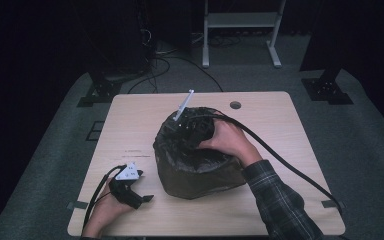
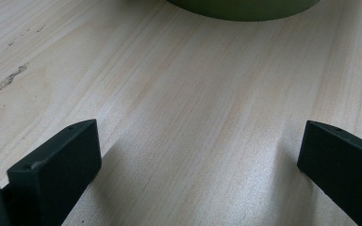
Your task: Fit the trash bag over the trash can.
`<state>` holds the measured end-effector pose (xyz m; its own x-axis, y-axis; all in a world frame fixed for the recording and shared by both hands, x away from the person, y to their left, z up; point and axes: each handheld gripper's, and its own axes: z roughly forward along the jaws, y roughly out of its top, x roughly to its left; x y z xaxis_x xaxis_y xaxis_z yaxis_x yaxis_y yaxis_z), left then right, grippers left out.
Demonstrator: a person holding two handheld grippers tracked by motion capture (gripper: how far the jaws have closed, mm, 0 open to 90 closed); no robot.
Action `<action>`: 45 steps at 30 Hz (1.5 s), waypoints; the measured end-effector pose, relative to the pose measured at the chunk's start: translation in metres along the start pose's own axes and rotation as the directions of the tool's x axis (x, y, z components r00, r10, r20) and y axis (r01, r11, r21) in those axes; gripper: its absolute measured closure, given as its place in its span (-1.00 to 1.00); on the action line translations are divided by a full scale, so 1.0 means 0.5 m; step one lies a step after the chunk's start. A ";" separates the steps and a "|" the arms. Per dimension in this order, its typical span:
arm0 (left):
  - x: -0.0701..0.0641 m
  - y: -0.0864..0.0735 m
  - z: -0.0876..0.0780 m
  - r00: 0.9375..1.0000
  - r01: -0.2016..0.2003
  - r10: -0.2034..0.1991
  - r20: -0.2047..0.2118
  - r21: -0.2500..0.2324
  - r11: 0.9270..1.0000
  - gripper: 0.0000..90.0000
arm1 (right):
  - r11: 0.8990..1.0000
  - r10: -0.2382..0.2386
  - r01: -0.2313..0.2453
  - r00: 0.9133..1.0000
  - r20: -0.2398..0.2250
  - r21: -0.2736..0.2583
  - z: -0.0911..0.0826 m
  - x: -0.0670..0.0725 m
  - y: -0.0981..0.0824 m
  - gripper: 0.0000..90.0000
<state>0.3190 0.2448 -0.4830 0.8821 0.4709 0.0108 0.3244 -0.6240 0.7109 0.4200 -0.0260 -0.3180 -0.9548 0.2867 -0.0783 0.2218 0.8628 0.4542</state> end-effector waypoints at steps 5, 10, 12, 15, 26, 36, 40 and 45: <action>0.000 0.000 0.000 1.000 -0.001 0.001 0.001 0.000 1.000 -1.00 | 0.999 -0.004 0.003 1.000 0.014 0.051 0.022 0.002 0.003 -0.79; 0.000 0.000 0.000 1.000 -0.001 0.001 0.001 0.000 1.000 -1.00 | 0.997 -0.011 0.010 1.000 0.008 0.076 0.032 0.007 0.002 -0.79; 0.000 0.000 0.000 1.000 -0.001 0.001 0.001 0.000 1.000 -1.00 | 0.997 -0.016 0.016 1.000 0.007 0.082 0.036 0.010 0.003 -0.79; 0.000 0.000 0.000 1.000 -0.001 0.001 0.001 0.000 1.000 -1.00 | 0.998 -0.021 0.020 1.000 0.007 0.053 0.027 0.011 0.003 -0.79; 0.000 0.000 0.000 1.000 0.001 -0.001 0.001 -0.001 1.000 -1.00 | 0.993 -0.010 0.016 0.999 0.053 -0.116 -0.103 0.010 -0.014 -0.79; -0.001 0.000 0.001 1.000 0.002 -0.002 0.000 -0.001 1.000 -1.00 | 0.970 0.038 -0.026 0.998 0.047 -0.243 -0.197 0.012 -0.069 -0.80; -0.001 0.000 0.001 1.000 0.002 -0.002 -0.002 -0.001 1.000 -1.00 | 0.962 0.065 -0.047 0.996 0.058 -0.270 -0.215 0.014 -0.104 -0.80; 0.000 0.000 0.000 1.000 0.002 -0.002 -0.003 0.000 1.000 -1.00 | 0.950 0.098 -0.070 0.992 0.077 -0.304 -0.234 0.013 -0.166 -0.80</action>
<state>0.3190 0.2445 -0.4831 0.8805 0.4739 0.0114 0.3260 -0.6229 0.7111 0.3723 -0.1444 -0.2524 -0.9105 0.4008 -0.1015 0.2174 0.6730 0.7070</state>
